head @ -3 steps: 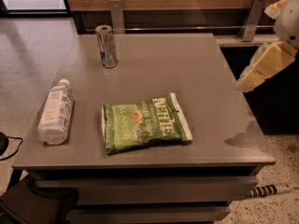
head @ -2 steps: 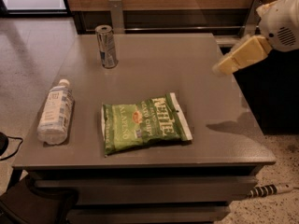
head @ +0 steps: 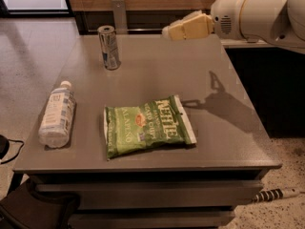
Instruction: Pick redbull can
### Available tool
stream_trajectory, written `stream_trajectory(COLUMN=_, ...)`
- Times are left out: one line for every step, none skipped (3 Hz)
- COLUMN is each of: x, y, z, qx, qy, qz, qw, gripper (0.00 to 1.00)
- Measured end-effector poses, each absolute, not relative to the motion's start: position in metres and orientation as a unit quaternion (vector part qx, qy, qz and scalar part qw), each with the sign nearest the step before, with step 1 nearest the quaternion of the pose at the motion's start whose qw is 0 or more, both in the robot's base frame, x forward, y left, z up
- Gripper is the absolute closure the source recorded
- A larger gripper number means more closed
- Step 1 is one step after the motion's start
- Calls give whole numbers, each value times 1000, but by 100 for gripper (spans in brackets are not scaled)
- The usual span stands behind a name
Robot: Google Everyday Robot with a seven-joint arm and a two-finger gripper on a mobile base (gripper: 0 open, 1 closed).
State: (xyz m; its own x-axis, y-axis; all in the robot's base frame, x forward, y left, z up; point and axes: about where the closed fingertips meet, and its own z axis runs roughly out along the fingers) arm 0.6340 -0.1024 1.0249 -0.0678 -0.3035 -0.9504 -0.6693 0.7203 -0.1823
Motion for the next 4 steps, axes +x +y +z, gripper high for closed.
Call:
stream_trajectory(x=634, y=-103, z=1025, qx=-341, qy=715, qz=154, qw=591, gripper=0)
stream_trajectory(x=647, y=-95, z=1019, qx=-340, qy=711, qz=159, qw=595, gripper=0)
stream_trajectory(x=682, y=-76, z=998, qx=-338, qy=711, qz=162, qw=595, gripper=0)
stream_trajectory(x=719, y=-37, z=976, qx=-353, qy=703, qz=179, qw=591, gripper=0)
